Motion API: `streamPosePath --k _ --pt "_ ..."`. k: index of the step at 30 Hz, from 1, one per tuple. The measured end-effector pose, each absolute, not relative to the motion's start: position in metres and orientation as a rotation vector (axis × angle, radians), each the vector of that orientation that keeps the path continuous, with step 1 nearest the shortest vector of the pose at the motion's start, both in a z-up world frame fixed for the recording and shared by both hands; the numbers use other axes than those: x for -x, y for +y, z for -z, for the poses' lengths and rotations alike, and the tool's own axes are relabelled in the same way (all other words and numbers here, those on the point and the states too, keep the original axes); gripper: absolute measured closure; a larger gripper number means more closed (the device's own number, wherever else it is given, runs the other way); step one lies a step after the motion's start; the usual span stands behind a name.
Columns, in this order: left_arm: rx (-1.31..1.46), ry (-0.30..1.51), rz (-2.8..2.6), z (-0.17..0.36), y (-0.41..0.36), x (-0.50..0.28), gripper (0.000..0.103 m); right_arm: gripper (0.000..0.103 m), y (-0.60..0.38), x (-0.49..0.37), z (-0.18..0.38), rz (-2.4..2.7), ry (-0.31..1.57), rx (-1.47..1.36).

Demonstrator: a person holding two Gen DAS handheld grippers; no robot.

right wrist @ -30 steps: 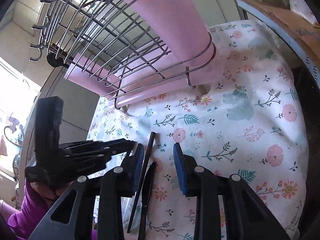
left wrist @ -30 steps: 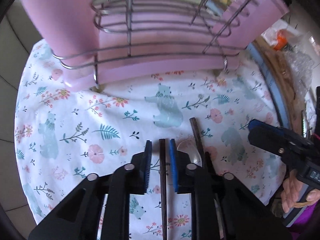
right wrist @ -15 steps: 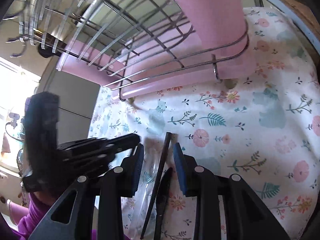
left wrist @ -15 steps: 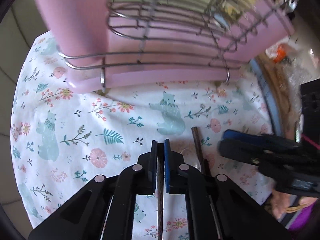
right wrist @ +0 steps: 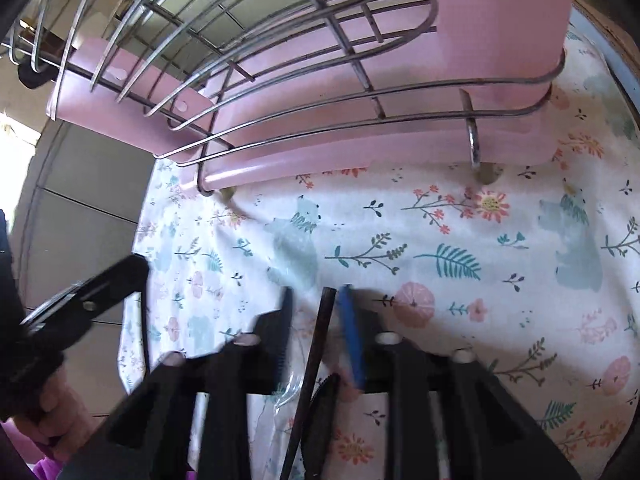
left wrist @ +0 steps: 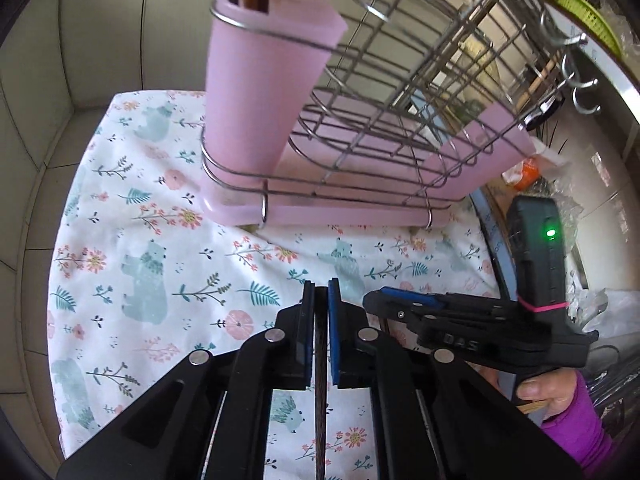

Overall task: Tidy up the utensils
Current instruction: 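Grasp a dark chopstick with the left gripper while the right grasps another, then lift both dark chopsticks and drop them into the pink cup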

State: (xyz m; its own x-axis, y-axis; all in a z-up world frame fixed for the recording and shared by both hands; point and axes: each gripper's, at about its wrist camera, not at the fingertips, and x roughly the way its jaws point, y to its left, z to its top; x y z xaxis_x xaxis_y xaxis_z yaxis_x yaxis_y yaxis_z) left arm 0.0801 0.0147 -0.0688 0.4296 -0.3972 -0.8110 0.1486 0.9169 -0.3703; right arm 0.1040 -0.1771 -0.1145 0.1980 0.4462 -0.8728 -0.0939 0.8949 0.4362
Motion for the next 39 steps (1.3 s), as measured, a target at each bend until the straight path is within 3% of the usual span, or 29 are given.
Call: streamPosePath --k 10,27,39 --pt "0.317 0.971 0.325 0.040 0.044 -0.058 0.097 0.096 -0.182 -0.089 0.096 -0.420 1.207 -0.364" --pt "0.457 0.609 0.284 -0.035 0.057 -0.048 0.097 0.097 -0.247 -0.047 -0.063 -0.449 0.634 -0.389" --pt "0.502 0.544 0.280 -0.051 0.060 -0.050 0.097 0.097 -0.287 -0.039 -0.170 -0.290 0.254 -0.267"
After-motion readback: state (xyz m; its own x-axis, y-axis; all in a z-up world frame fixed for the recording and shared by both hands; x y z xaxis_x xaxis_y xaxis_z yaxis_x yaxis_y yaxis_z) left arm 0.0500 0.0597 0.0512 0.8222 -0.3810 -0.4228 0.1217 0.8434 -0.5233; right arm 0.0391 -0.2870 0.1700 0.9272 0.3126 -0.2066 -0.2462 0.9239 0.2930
